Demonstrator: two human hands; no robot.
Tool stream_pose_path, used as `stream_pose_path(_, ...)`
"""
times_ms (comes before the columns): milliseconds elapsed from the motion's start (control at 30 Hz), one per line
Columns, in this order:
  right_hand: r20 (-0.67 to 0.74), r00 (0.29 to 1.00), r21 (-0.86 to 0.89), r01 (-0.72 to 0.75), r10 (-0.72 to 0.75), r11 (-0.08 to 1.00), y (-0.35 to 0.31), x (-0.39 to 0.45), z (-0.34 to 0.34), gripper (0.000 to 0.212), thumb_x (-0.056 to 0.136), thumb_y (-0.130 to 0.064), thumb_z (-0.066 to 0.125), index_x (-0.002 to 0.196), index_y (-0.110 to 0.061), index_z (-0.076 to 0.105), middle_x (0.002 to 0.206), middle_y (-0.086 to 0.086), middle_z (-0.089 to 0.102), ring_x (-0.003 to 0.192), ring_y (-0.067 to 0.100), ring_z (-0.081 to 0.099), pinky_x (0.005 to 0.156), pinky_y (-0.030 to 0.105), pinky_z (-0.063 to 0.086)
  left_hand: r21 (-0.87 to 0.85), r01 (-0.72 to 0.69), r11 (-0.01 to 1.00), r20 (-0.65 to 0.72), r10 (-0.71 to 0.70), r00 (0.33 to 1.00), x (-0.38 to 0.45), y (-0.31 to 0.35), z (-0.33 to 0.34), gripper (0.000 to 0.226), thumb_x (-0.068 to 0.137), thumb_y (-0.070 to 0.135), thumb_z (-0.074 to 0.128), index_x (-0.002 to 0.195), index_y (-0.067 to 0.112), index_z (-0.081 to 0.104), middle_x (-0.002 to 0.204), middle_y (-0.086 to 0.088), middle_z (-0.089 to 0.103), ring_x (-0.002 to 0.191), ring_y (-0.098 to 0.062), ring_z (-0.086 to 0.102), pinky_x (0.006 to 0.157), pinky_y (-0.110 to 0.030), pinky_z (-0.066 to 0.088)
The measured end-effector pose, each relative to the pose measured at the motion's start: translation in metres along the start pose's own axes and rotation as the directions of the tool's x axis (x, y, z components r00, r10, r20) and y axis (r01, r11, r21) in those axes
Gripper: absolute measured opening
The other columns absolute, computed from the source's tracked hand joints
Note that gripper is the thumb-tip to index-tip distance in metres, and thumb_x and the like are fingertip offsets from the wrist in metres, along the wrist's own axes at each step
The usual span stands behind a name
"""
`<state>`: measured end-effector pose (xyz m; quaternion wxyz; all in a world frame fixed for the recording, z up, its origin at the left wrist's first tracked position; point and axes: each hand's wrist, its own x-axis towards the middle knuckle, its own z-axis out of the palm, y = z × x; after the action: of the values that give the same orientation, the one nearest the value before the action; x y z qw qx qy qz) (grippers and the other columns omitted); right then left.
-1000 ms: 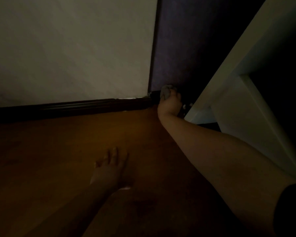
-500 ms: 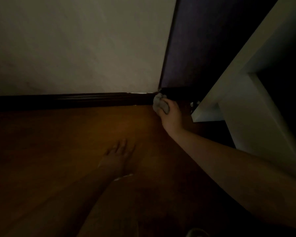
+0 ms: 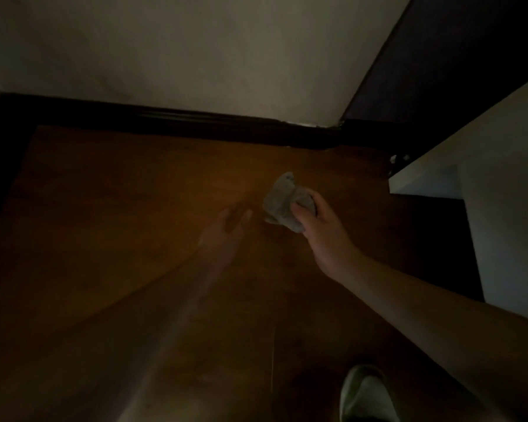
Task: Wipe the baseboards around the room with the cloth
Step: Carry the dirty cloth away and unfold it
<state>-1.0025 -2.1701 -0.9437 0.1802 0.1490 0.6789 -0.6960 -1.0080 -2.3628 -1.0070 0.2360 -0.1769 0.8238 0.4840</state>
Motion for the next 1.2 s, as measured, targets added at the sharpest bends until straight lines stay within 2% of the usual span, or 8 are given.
stream_pose_path(133,0.016,0.997,0.002,-0.076,0.076,0.997,-0.007,-0.038,0.026,0.031,0.099,-0.033,0.053,0.13,-0.031,0.054,0.122,-0.008,0.064,0.109,0.006,0.065,0.097,0.033,0.052,-0.45,0.024,0.893,0.08,0.013,0.997,-0.04,0.032,-0.017,0.049,0.084,0.075,0.05,0.118,0.042,0.064,0.113,0.016,0.068,0.09,-0.002,0.069,0.072,-0.025,0.056)
stream_pose_path(300,0.044,0.994,-0.018,-0.095,0.096,0.995,-0.067,-0.107,0.056,0.028,0.093,-0.044,0.054,0.119,-0.036,0.062,0.117,-0.001,0.068,0.11,0.018,0.065,0.101,0.046,0.05,-0.635,0.129,0.762,0.203,0.003,0.979,-0.108,0.077,-0.052,0.057,0.074,0.059,0.064,0.114,0.019,0.067,0.104,0.001,0.074,0.096,-0.015,0.072,0.072,-0.03,0.06)
stream_pose_path(433,0.079,0.992,-0.03,-0.098,0.1,0.995,-0.149,-0.163,0.07,0.037,0.093,-0.043,0.054,0.128,-0.031,0.059,0.117,-0.005,0.068,0.11,0.013,0.065,0.09,0.032,0.054,-0.722,0.186,0.667,0.216,-0.038,0.976,-0.18,0.124,-0.088,0.049,0.079,0.05,0.063,0.109,0.012,0.067,0.093,0.001,0.075,0.086,-0.014,0.072,0.067,-0.023,0.056)
stream_pose_path(567,0.044,0.994,-0.025,-0.099,0.1,0.995,-0.231,-0.219,0.083,0.027,0.09,-0.044,0.057,0.115,-0.041,0.065,0.107,-0.011,0.07,0.1,0.007,0.067,0.077,0.018,0.053,-0.753,0.239,0.613,0.26,-0.058,0.964,-0.255,0.177,-0.137,0.032,0.089,0.033,0.061,0.113,0.012,0.065,0.099,0.003,0.075,0.094,-0.013,0.071,0.076,-0.025,0.056)
stream_pose_path(733,0.005,0.991,0.041,-0.132,0.132,0.99,-0.331,-0.293,0.09,0.032,0.082,-0.051,0.066,0.113,-0.042,0.068,0.111,-0.007,0.071,0.105,0.012,0.068,0.078,0.017,0.054,-0.658,0.207,0.724,0.289,-0.011,0.957,-0.353,0.245,-0.197,0.056,0.078,0.015,0.072,0.131,0.007,0.056,0.126,-0.009,0.065,0.11,-0.019,0.065,0.085,-0.028,0.055)
stream_pose_path(900,0.113,0.977,0.124,-0.195,0.182,0.973,-0.432,-0.368,0.079,0.044,0.083,-0.046,0.069,0.126,-0.041,0.06,0.119,-0.002,0.067,0.113,0.019,0.065,0.085,0.026,0.054,-0.571,0.146,0.808,0.261,0.009,0.965,-0.444,0.333,-0.246,0.049,0.084,-0.006,0.069,0.129,0.009,0.057,0.116,-0.003,0.067,0.104,-0.009,0.065,0.08,-0.02,0.052)
stream_pose_path(1067,0.296,0.943,0.12,-0.193,0.15,0.974,-0.505,-0.408,0.064,0.063,0.086,-0.052,0.068,0.142,-0.05,0.039,0.131,-0.011,0.056,0.124,0.022,0.057,0.094,0.04,0.053,-0.494,0.003,0.87,0.124,0.067,0.99,-0.499,0.388,-0.289,0.033,0.084,0.012,0.074,0.11,0.03,0.065,0.101,0.007,0.074,0.098,-0.008,0.069,0.076,-0.017,0.053)
stream_pose_path(1200,0.358,0.932,0.092,-0.103,0.064,0.99,-0.545,-0.423,0.059,0.062,0.09,-0.037,0.067,0.144,-0.047,0.037,0.14,-0.008,0.05,0.129,0.024,0.053,0.09,0.037,0.054,-0.374,-0.068,0.925,0.015,0.079,0.997,-0.523,0.412,-0.315,0.026,0.081,0.054,0.068,0.102,0.039,0.065,0.092,0.015,0.074,0.084,-0.005,0.071,0.066,-0.014,0.052)
